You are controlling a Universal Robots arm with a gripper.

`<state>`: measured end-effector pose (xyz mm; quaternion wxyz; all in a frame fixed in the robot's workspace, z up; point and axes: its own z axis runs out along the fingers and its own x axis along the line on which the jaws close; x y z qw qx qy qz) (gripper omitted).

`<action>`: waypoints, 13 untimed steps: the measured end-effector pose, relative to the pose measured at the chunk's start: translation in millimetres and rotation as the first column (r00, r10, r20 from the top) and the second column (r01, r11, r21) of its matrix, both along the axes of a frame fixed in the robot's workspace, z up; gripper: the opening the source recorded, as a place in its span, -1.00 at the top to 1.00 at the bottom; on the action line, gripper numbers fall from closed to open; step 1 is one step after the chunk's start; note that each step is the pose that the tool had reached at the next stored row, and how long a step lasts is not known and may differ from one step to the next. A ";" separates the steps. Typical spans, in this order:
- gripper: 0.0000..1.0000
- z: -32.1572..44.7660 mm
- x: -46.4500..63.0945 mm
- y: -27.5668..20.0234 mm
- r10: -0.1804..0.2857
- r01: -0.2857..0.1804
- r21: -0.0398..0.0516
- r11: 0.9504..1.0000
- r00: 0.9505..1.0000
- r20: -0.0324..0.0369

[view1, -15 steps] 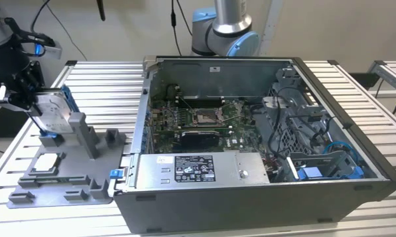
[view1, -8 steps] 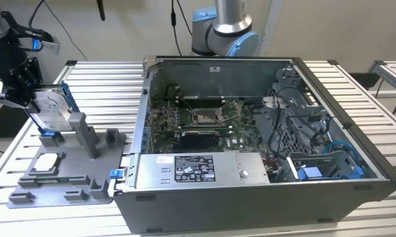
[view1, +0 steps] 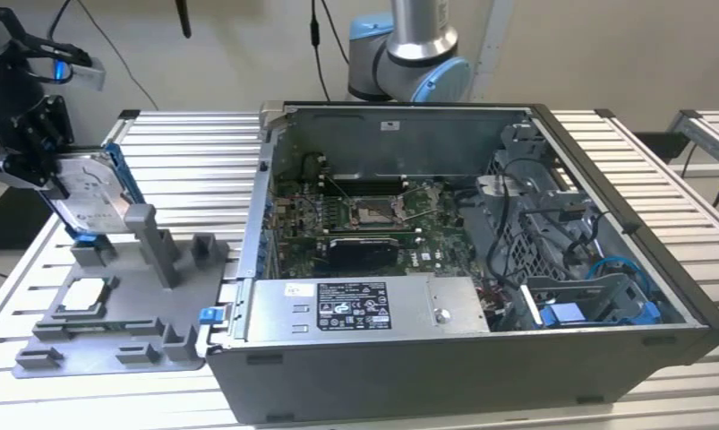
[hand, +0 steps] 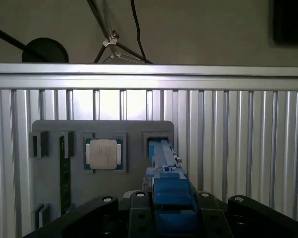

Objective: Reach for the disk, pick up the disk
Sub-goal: 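Pick up the disk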

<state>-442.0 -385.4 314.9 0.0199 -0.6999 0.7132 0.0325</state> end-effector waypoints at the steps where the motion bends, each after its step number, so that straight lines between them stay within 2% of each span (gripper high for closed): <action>1: 1.00 1.4 0.0 0.0 0.000 0.000 0.000 1.000 1.000 0.000; 13: 1.00 16.1 0.0 0.0 0.000 0.000 0.000 1.000 1.000 0.000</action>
